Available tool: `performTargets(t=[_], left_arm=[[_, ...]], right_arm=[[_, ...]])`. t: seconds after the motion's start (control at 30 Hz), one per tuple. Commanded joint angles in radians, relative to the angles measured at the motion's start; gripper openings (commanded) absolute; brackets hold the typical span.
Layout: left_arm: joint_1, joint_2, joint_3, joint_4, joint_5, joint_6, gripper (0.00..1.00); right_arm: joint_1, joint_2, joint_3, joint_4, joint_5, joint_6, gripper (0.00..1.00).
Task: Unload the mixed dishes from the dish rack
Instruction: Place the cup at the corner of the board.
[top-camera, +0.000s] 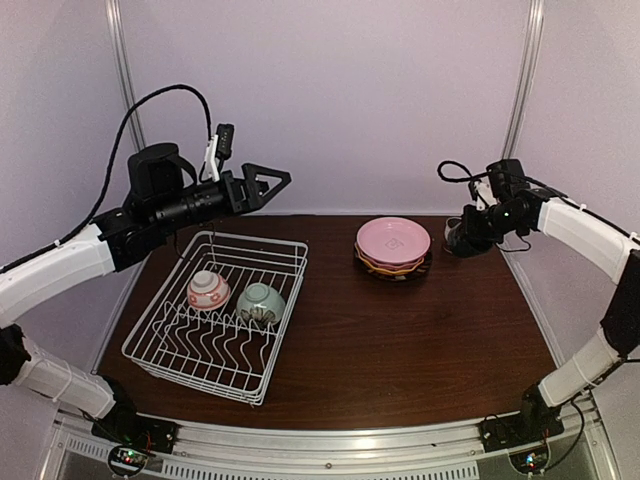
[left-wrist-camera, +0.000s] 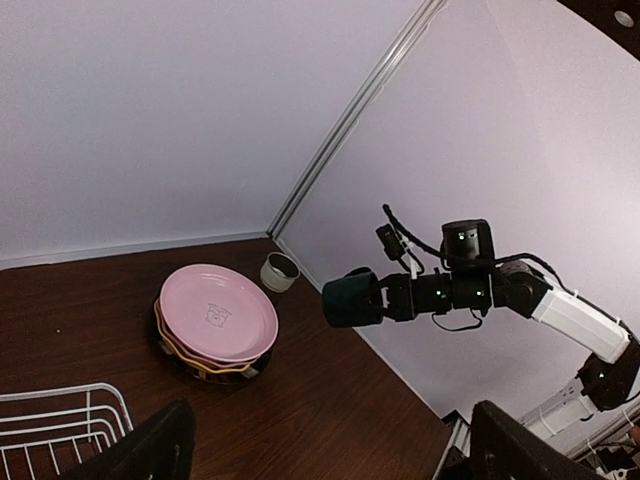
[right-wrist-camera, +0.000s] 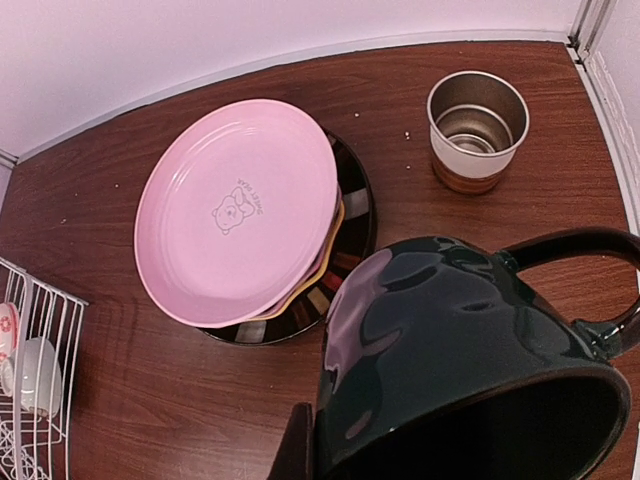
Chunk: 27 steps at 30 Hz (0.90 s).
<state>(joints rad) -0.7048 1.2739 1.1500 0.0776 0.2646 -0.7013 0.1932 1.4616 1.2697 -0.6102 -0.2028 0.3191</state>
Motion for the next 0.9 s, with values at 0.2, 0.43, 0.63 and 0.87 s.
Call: performTargets(t=[0.2, 0.43, 0.63, 0.87], left_arm=[[0.005, -0.016, -0.021, 0.014, -0.011, 0.0, 0.97], [0.005, -0.019, -0.028, 0.013, -0.015, -0.001, 0.98], [0.005, -0.024, -0.035, 0.01, -0.023, 0.0, 0.97], [0.005, -0.024, -0.033, -0.004, -0.029, 0.005, 0.97]], right_arm=[[-0.063, 0.119, 0.042, 0.056, 0.065, -0.056, 0.0], [-0.102, 0.202, 0.058, 0.075, 0.05, -0.052, 0.01], [-0.128, 0.268, 0.097, 0.076, 0.029, -0.051, 0.03], [-0.135, 0.349, 0.173, 0.05, 0.022, -0.05, 0.04]])
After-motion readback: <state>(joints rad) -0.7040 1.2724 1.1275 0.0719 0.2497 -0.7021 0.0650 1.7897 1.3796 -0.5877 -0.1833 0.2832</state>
